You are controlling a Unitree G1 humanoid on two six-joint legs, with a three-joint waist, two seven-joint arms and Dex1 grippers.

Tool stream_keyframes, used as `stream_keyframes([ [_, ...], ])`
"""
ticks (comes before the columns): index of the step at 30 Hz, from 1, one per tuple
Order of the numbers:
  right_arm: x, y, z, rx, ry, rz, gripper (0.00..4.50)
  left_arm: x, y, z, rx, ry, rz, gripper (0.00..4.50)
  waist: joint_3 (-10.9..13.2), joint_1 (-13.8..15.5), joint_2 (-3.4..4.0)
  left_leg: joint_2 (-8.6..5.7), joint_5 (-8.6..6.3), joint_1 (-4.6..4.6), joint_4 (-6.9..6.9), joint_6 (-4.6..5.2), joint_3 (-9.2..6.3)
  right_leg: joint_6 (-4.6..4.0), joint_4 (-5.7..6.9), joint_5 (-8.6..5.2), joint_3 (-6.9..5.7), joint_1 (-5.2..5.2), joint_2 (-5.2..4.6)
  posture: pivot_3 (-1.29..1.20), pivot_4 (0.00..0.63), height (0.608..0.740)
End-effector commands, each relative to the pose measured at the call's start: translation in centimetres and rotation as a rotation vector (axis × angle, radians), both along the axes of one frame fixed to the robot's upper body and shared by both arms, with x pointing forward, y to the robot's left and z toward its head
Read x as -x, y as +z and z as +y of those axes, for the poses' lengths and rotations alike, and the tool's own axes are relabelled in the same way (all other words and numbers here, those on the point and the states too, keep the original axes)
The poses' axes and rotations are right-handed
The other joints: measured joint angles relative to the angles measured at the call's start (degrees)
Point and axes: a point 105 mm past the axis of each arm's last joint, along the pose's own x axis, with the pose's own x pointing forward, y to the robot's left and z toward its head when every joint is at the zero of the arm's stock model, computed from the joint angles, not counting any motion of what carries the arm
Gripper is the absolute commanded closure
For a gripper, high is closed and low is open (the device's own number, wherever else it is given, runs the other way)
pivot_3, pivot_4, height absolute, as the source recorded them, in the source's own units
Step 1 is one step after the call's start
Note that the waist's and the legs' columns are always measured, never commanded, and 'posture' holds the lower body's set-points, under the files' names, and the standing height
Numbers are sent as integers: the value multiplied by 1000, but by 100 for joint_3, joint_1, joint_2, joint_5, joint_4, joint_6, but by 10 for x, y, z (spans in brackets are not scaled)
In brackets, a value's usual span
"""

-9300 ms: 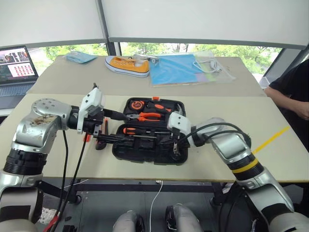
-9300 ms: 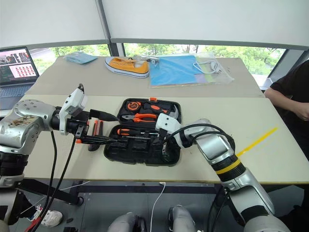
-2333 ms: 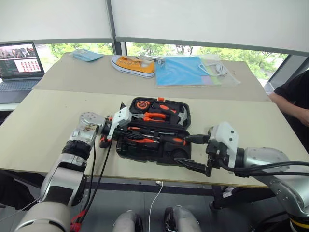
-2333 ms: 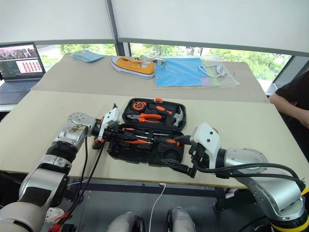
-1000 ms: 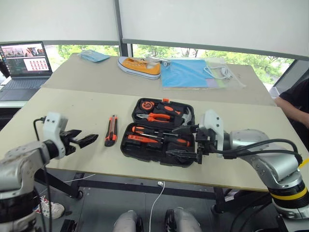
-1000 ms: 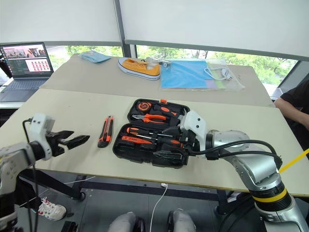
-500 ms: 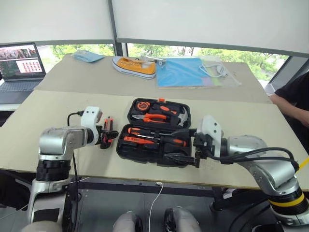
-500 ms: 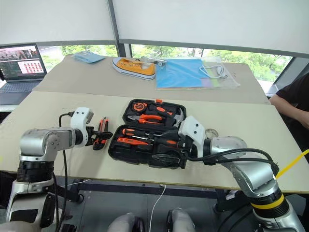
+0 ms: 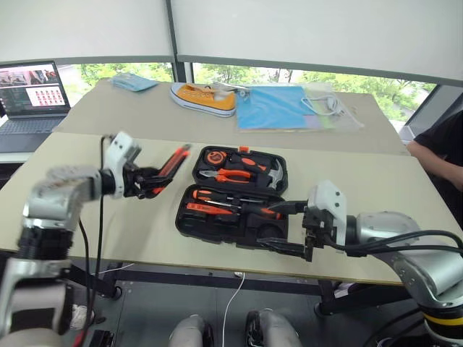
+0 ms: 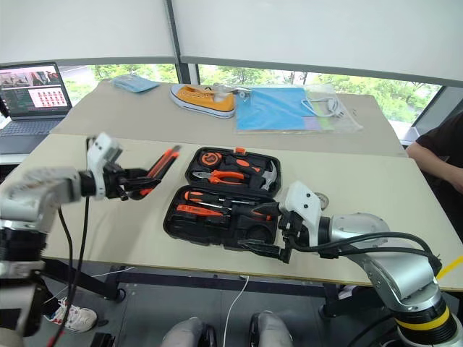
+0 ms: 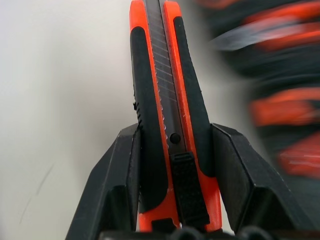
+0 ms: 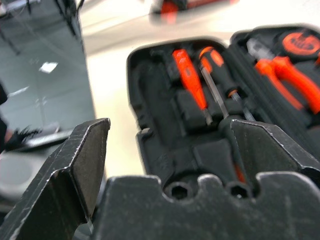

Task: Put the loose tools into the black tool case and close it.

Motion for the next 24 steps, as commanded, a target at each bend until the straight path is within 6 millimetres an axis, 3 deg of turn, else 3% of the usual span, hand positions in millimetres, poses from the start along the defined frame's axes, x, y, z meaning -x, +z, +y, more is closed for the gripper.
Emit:
stream_keyframes([
  [1, 8, 7, -2, 7, 7, -38, 0, 22, -8, -28, -129, -346, 29, 2871, -9, 27, 15, -5, 0, 4, -1, 2, 0, 1, -2, -1, 1, 8, -3, 0, 150, 718],
  [4, 10, 6, -3, 3, -29, -43, 0, 30, -27, -47, -250, -550, 80, 2871, -8, 15, 14, -11, 9, 2, 1, 24, 1, 5, -2, -3, 4, 10, 3, 0, 150, 718],
  [11, 19, 3, -4, -5, -96, -45, 0, 15, -60, -62, -424, -685, 85, 2871, -5, -18, 11, -2, 22, 0, 2, 49, -9, 6, -1, -3, 10, 7, 19, 0, 150, 718],
  [21, 21, 3, -5, -13, -148, -51, 0, 9, -70, -72, -431, -738, 106, 2871, -3, -18, 5, -1, 19, -8, 6, 60, -20, 7, -6, -4, 7, 7, 26, 0, 150, 718],
  [23, 20, 3, -5, -13, -155, -51, 0, 8, -71, -72, -432, -740, 100, 1866, -2, -18, 5, -2, 18, -9, 8, 62, -21, 8, -6, -4, 6, 7, 25, 0, 150, 718],
  [24, 19, 3, -6, -13, -157, -52, 0, 7, -70, -73, -424, -737, 99, 1679, -2, -19, 5, -2, 17, -10, 8, 63, -21, 8, -6, -4, 6, 7, 25, 0, 150, 718],
])
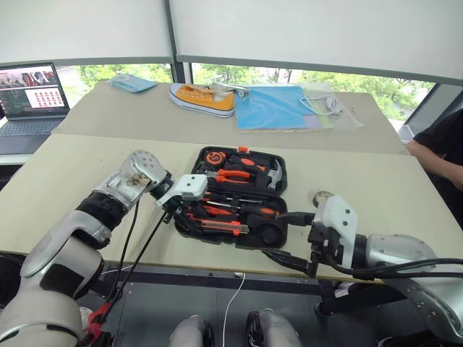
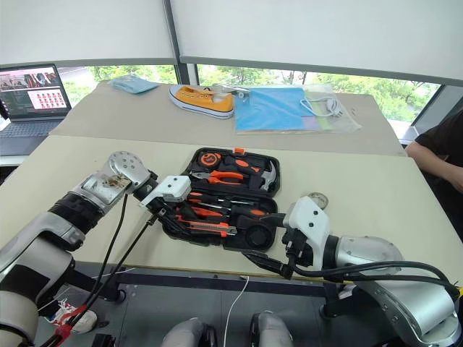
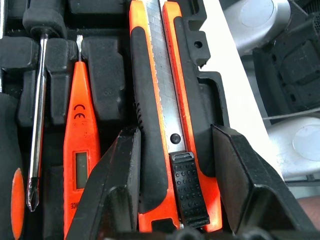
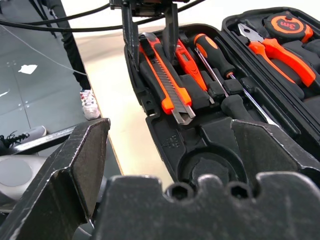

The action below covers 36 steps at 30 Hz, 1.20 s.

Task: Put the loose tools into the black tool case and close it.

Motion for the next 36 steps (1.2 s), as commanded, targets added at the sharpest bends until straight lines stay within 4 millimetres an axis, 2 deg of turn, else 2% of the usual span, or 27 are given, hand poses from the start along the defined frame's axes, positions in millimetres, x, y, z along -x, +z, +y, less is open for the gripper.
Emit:
stream_keyframes([
  [1, 1, 10, 1, -9, 2, -46, 0, -4, 12, -4, 37, -15, -27, 1358, 0, -2, 0, 0, 0, 0, 1, 1, -1, 0, 0, 0, 0, 0, 1, 0, 150, 718],
  [4, 1, 9, 0, -6, 0, -44, 0, -4, 21, -8, 89, -7, -15, 218, 0, -3, 0, 0, 0, -1, 1, 1, -2, 0, -1, 0, -1, 0, 2, 0, 150, 718],
  [5, 0, 9, 0, -5, 1, -44, 0, -4, 23, -9, 99, -2, -15, 88, 0, -2, 0, 0, 0, -2, 2, 1, -3, 0, -1, 0, -1, 0, 3, 0, 150, 718],
  [12, -3, 8, 0, -3, 9, -48, 0, -11, 36, -4, 144, 36, -45, 88, 0, -5, 0, 0, 0, -8, 7, 2, -10, 1, -1, 0, -1, 0, 6, 0, 150, 718],
  [13, -3, 8, 1, -3, 10, -49, 0, -11, 36, -1, 137, 41, -49, 595, 0, -7, 0, 0, 0, -7, 7, 2, -11, 1, -1, 0, -1, 0, 7, 0, 150, 718],
  [14, -4, 9, 1, -3, 11, -50, 0, -11, 35, 4, 119, 41, -56, 692, 0, -11, 0, 0, 0, -7, 7, 2, -11, 1, -1, 0, -1, 0, 7, 0, 150, 718],
  [19, -5, 9, 1, 1, 16, -53, 0, -9, 35, 17, 76, 43, -78, 2643, 1, -23, -1, 2, 0, -7, 7, 2, -13, 1, -1, -1, 0, 0, 10, 0, 150, 718],
  [20, -5, 9, 0, 2, 17, -53, 0, -8, 35, 19, 68, 42, -81, 2861, 1, -10, -1, 1, 0, -7, 7, 2, -13, 1, -1, -1, 0, 0, 11, 0, 150, 718],
  [24, -6, 9, 0, 2, 20, -53, 0, -1, 27, 23, 27, 15, -69, 4315, 1, 1, -1, 0, -4, -21, 24, 9, -21, 1, -1, -1, 0, 0, 12, 0, 150, 718],
  [31, -6, 9, 1, 1, 23, -47, 0, 1, -4, 21, -69, -68, -106, 4417, -1, 5, 2, 0, -10, -40, 59, 19, -42, 4, 3, -1, -3, 2, 16, 0, 150, 718],
  [33, -6, 9, 1, 2, 22, -47, 0, -2, -7, 18, -69, -71, -124, 4417, -3, 4, 5, 0, -12, -39, 61, 22, -42, 7, 4, 0, -1, 4, 16, 0, 150, 718],
  [36, -6, 10, 0, 5, 21, -46, 0, -7, 1, 13, -49, -55, -144, 4417, -3, 16, 5, 0, -16, -41, 68, 29, -47, 11, 5, 2, -2, 7, 16, 0, 150, 718],
])
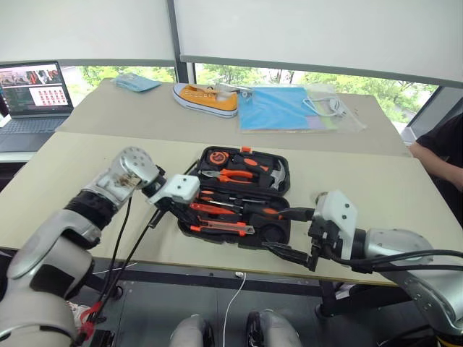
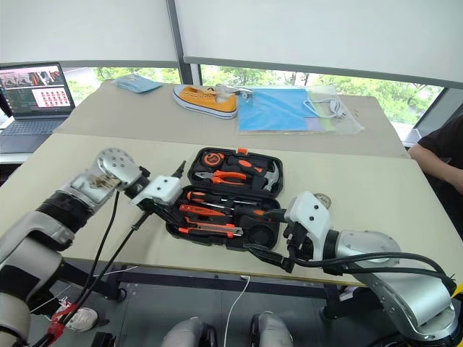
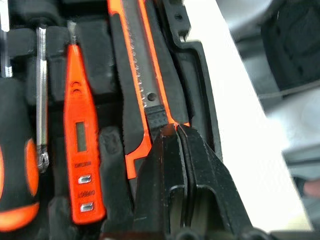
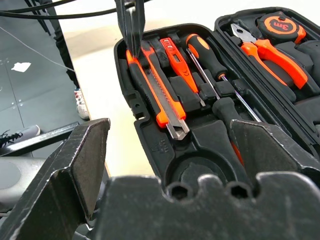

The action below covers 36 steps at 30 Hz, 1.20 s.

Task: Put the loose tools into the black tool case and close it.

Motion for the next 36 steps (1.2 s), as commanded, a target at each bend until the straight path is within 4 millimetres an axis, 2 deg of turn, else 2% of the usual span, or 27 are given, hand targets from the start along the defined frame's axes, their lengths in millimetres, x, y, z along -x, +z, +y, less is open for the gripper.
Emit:
stream_keyframes([
  [1, 3, 9, 2, 1, 22, -41, 0, -7, 7, 3, -13, 32, -32, 4417, 0, 8, 0, -1, -4, 1, 1, 7, -1, 2, 0, 1, 1, 3, 0, 0, 150, 718],
  [6, 4, 8, 2, 1, 25, -39, 0, -6, 25, 4, 34, 66, -20, 4417, 0, -1, 0, -1, -7, -3, 6, 13, -4, 15, 1, 9, 6, 3, -2, 0, 150, 718],
  [10, 4, 8, 3, 2, 29, -38, 0, -4, 46, -11, 141, 84, 37, 4417, 0, -9, 0, 0, -7, -11, 6, 12, -7, 14, 0, 9, 5, -2, 1, 0, 150, 718],
  [13, 3, 8, 3, 0, 31, -40, 0, -5, 49, -25, 177, 69, 51, 4417, 0, 6, 0, -2, -7, -19, 10, 14, -7, 18, -2, 7, 6, -4, 1, 0, 150, 718],
  [15, 2, 8, 4, -1, 31, -40, 0, -5, 44, -30, 171, 51, 46, 4417, 0, 5, 0, -8, -8, -21, 13, 18, -7, 23, -2, 4, 5, -4, 5, 0, 150, 718],
  [24, 2, 8, 3, -5, 12, -41, 0, -12, -9, -44, 20, -21, -79, 4417, 0, -12, 0, -15, -10, -21, 15, 22, -7, 29, -3, 1, 9, -4, 3, 0, 150, 718],
  [28, 4, 6, 2, -9, 0, -36, 0, -9, -18, -39, 17, -38, -88, 4417, -3, 4, 5, -14, -16, -9, 15, 30, -7, 30, -2, 2, 9, 8, -8, 0, 150, 718],
  [32, 6, 6, -3, -6, -24, -35, 0, -9, -4, -37, 107, -1, -61, 4417, -3, -5, 5, -12, -19, -2, 15, 36, -8, 35, -2, 4, 10, 16, -17, 0, 150, 718],
  [33, 5, 6, -8, -3, -40, -34, 0, -9, 6, -38, 159, 22, -44, 4417, -3, -9, 5, -12, -19, -2, 15, 36, -8, 35, -2, 4, 10, 16, -16, 0, 150, 718],
  [36, 2, 9, -31, 12, -114, -21, 0, -8, 39, -36, 325, 82, 15, 3746, -2, -15, 4, -11, -18, -14, 15, 34, -8, 35, -2, 4, 11, 4, -11, 0, 150, 718],
])
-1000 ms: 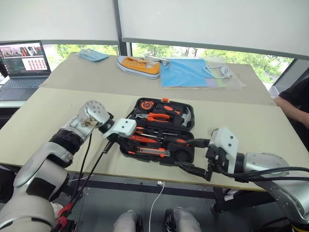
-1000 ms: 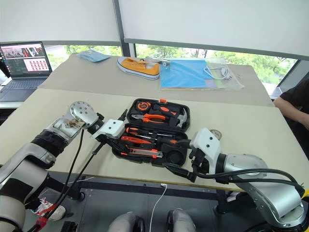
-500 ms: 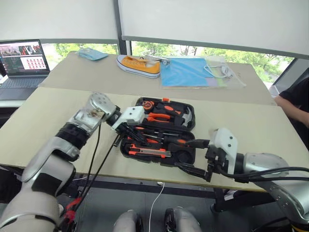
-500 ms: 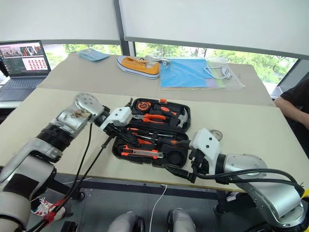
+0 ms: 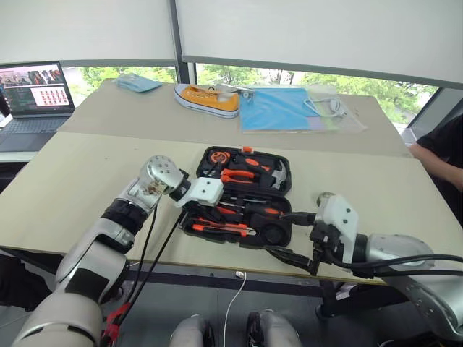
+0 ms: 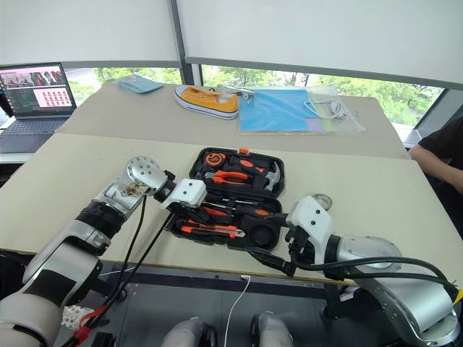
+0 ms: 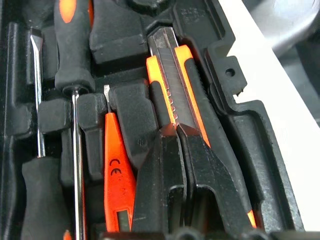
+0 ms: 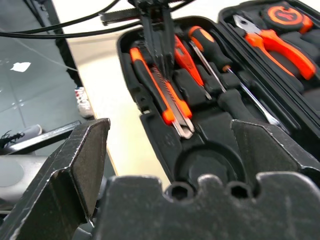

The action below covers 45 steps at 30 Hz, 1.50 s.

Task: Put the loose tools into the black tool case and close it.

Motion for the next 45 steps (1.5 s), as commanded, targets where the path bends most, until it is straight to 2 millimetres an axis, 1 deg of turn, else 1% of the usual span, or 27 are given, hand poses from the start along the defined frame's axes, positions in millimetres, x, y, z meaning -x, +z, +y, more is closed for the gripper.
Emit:
stream_keyframes([
  [1, -4, 15, -27, 20, -86, -35, 0, 1, 47, 4, 200, 51, 34, 3331, 1, 2, -1, 0, 1, -5, 0, -2, -1, 0, 1, 0, -1, -3, 3, 0, 150, 718],
  [3, -9, 15, -46, 45, -146, -16, 0, 3, 65, 7, 288, 87, 61, 2724, 1, 3, -1, 0, 2, -7, 2, -2, 0, 0, 1, 0, -1, -6, 9, 0, 150, 718],
  [4, -15, 14, -56, 64, -182, -11, 0, 4, 74, 7, 335, 108, 73, 2285, 1, 1, -1, 0, 2, -7, 2, -2, 0, 0, 0, 0, 0, -5, 9, 0, 150, 718],
  [5, -20, 14, -65, 81, -211, -10, 0, 4, 81, 7, 372, 125, 80, 2005, 1, 2, -1, 0, 2, -2, 3, -2, 0, 0, -1, 0, 1, -1, 9, 0, 150, 718],
  [6, -26, 12, -73, 95, -237, -8, 0, 5, 86, 7, 401, 137, 83, 1590, 1, 4, -1, 0, 2, -1, 2, -2, 0, 0, -1, 0, 2, 1, 8, 0, 150, 718],
  [8, -42, 9, -88, 128, -296, -9, 0, 6, 94, 5, 461, 161, 69, 918, 1, 4, -1, -2, 2, 6, 2, -2, 1, 2, -1, 0, 4, 7, 7, 0, 150, 718],
  [10, -57, 5, -99, 156, -343, -13, 0, 6, 101, 2, 527, 186, 52, 213, 1, -12, 0, -2, 2, 13, 2, -2, 1, 2, -1, 0, 8, 12, 6, 0, 150, 718],
  [11, -69, 1, -105, 170, -372, -3, 0, 7, 102, 1, 548, 197, 56, 57, 1, -22, 0, -1, 2, 15, 1, -3, 2, 3, -1, 0, 11, 12, 5, 0, 150, 718],
  [13, -85, -11, -111, 189, -384, 38, 0, 12, 99, 0, 552, 195, 69, 57, 1, -48, 1, 0, 5, 17, 2, -7, 3, 4, 0, 1, 15, 12, 3, 0, 150, 718],
  [14, -88, -15, -111, 192, -380, 58, 0, 15, 98, 0, 547, 191, 74, 57, 1, -59, 1, -1, 6, 17, -1, -8, 3, 4, 1, 1, 12, 11, 2, 0, 150, 718],
  [17, -105, -25, -113, 217, -385, 71, 0, 22, 91, 1, 503, 189, 93, 57, 1, -65, 1, 2, 15, 16, -3, -24, 4, 1, 3, 0, 13, 8, 9, 0, 150, 718],
  [20, -118, -31, -115, 240, -384, 68, 0, 27, 83, 5, 464, 180, 72, 57, 4, -99, 7, 4, 21, 16, -3, -34, 6, 0, 6, -1, 14, 6, 13, 0, 150, 718],
  [23, -127, -35, -112, 254, -362, 65, 714, 28, 79, 6, 448, 189, 64, 0, 5, -114, 9, 4, 23, 16, -4, -35, 7, 0, 6, -1, 14, 5, 11, 0, 150, 718],
  [29, -138, -41, -108, 273, -341, 61, 2773, 27, 76, 8, 436, 200, 56, 0, 4, -123, 9, 4, 23, 16, -4, -36, 7, 0, 7, -1, 13, 5, 9, 0, 150, 718],
  [30, -139, -41, -108, 273, -339, 60, 3079, 28, 75, 8, 428, 198, 54, 0, 4, -123, 10, 4, 23, 16, -4, -36, 7, 0, 7, -1, 13, 6, 9, 0, 150, 718],
  [31, -139, -41, -108, 273, -337, 58, 3514, 28, 74, 9, 422, 195, 54, 0, 4, -125, 10, 4, 23, 15, -4, -36, 7, -1, 7, -1, 12, 5, 9, 0, 150, 718],
  [32, -139, -39, -107, 271, -331, 55, 3850, 29, 72, 9, 413, 192, 54, 0, 4, -127, 10, 4, 23, 16, -4, -36, 8, -1, 6, 0, 13, 6, 9, 0, 150, 718],
  [34, -135, -30, -103, 243, -294, 47, 4400, 30, 70, 12, 393, 186, 56, 0, 4, -129, 11, 4, 23, 16, -3, -36, 8, -1, 7, 0, 13, 6, 9, 0, 150, 718],
  [35, -129, -22, -95, 212, -245, 43, 4477, 30, 69, 13, 387, 186, 57, 0, 5, -131, 12, 4, 24, 16, -3, -36, 8, -1, 7, 0, 12, 6, 9, 0, 150, 718],
  [36, -119, -8, -82, 161, -171, 41, 4477, 31, 68, 15, 380, 187, 62, 0, 6, -131, 19, 4, 24, 16, -4, -37, 8, -1, 8, 0, 13, 5, 9, 0, 150, 718],
  [37, -111, 0, -73, 130, -117, 42, 4477, 31, 67, 17, 376, 189, 65, 0, 10, -130, 25, 5, 24, 16, -4, -37, 8, -1, 8, 0, 14, 4, 9, 0, 150, 718],
  [38, -97, 8, -59, 100, -28, 47, 4477, 31, 66, 18, 365, 188, 67, 0, 12, -128, 29, 6, 24, 13, -4, -37, 7, -1, 9, 0, 15, 2, 9, 0, 150, 718],
  [39, -86, 12, -49, 85, 29, 54, 4477, 32, 65, 20, 358, 187, 69, 0, 13, -129, 33, 7, 24, 11, -4, -37, 7, -2, 8, 0, 15, -1, 9, 0, 150, 718],
  [41, -60, 16, -28, 72, 155, 83, 4477, 34, 62, 21, 334, 173, 64, 0, 13, -128, 33, 13, 24, 14, -4, -37, 6, -2, 8, 0, 15, 0, 12, 0, 150, 718],
  [42, -48, 13, -16, 91, 208, 81, 4477, 34, 61, 22, 324, 168, 58, 0, 13, -123, 33, 13, 23, 15, -4, -37, 6, -2, 8, 0, 13, 1, 12, 0, 150, 718],
  [43, -40, 10, -8, 103, 242, 80, 4477, 34, 60, 22, 318, 165, 53, 0, 13, -118, 33, 13, 23, 15, -4, -37, 4, -2, 7, 0, 12, 1, 12, 0, 150, 718],
  [45, -34, 2, 6, 131, 261, 65, 4477, 33, 60, 22, 315, 163, 50, 0, 13, -110, 32, 13, 23, 15, -4, -38, 3, -2, 7, 0, 10, 3, 11, 0, 150, 718],
])
